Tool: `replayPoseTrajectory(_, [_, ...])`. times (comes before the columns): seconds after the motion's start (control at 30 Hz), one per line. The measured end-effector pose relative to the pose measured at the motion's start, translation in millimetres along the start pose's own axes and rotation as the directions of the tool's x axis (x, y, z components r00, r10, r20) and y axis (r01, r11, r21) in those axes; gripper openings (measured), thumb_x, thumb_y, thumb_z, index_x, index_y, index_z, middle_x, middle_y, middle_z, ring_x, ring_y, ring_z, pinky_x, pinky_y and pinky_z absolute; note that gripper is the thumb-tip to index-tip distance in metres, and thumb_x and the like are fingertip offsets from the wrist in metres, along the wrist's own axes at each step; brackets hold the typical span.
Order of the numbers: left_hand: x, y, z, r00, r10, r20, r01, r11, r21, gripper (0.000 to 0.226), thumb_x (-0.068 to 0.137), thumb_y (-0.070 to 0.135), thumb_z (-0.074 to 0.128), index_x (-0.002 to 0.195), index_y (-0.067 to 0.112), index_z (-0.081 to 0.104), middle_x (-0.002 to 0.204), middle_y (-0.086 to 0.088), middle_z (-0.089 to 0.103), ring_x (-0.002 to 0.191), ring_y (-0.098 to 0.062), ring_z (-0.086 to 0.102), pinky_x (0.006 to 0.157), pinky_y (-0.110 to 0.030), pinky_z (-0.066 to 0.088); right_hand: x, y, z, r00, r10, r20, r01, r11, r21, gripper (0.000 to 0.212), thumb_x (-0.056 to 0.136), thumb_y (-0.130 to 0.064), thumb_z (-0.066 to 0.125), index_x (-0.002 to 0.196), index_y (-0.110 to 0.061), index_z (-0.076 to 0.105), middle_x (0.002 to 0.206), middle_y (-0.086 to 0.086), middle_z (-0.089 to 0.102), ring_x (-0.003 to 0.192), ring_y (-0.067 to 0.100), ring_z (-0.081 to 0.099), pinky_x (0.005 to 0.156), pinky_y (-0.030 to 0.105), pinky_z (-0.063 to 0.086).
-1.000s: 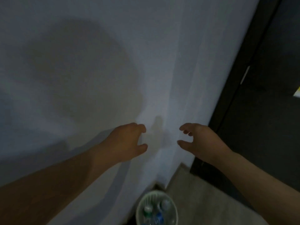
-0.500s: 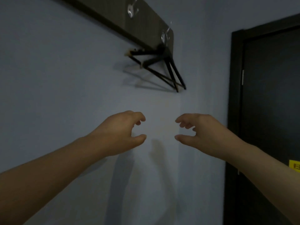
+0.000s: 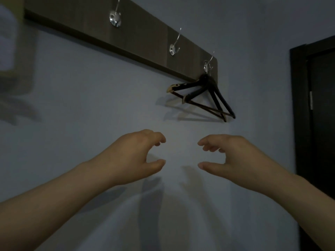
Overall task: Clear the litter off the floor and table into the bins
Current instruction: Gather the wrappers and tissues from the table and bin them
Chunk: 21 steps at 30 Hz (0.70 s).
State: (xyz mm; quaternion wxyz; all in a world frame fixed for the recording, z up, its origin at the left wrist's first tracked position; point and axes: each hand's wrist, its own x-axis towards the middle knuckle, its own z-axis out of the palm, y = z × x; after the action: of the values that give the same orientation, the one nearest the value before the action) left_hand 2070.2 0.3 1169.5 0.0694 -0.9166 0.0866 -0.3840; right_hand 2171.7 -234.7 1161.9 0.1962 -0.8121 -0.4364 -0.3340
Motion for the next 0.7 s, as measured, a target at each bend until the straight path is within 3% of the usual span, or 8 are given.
replayPoseTrajectory(0.13, [-10,10,-11,0.996,-0.079,-0.031,0.081,0.995,0.062,0.049,0.084,0.051,0.055,0.130,0.036,0.045,0.122,0.019,0.053,0.101,0.003,0.051,0.069,0.003,0.030,18,7,5,0.995,-0.104,0.012,0.103,0.994,0.045,0.052,0.077,-0.057,0.063,0.125,-0.042,0.052,0.110,-0.025,0.057,0.101,-0.006,0.052,0.092,0.023,0.047])
replayPoseTrajectory(0.37, [-49,28,-19,0.949,-0.305,-0.085,0.316,0.927,0.200,0.050,0.084,0.052,0.056,0.130,0.036,0.046,0.120,0.021,0.053,0.105,0.005,0.051,0.086,-0.005,0.033,40,13,34,0.936,-0.351,0.017,0.340,0.915,0.217,0.051,0.078,-0.060,0.059,0.126,-0.046,0.049,0.113,-0.032,0.051,0.105,-0.013,0.046,0.093,0.011,0.039])
replayPoseTrajectory(0.53, [-105,54,-39,0.855,-0.516,-0.040,0.499,0.801,0.332,0.052,0.084,0.059,0.052,0.131,0.041,0.041,0.122,0.024,0.051,0.106,0.005,0.049,0.087,-0.007,0.035,38,-28,65,0.819,-0.574,0.017,0.526,0.762,0.378,0.050,0.079,-0.061,0.056,0.125,-0.048,0.046,0.115,-0.035,0.047,0.110,-0.015,0.042,0.092,0.004,0.032])
replayPoseTrajectory(0.7, [-160,91,-110,0.732,-0.677,-0.069,0.603,0.597,0.529,0.051,0.084,0.057,0.053,0.131,0.041,0.042,0.122,0.023,0.051,0.105,0.005,0.051,0.086,-0.007,0.036,33,-110,59,0.703,-0.701,-0.119,0.642,0.553,0.531,0.050,0.081,-0.058,0.058,0.127,-0.043,0.049,0.117,-0.030,0.049,0.108,-0.009,0.046,0.090,0.011,0.035])
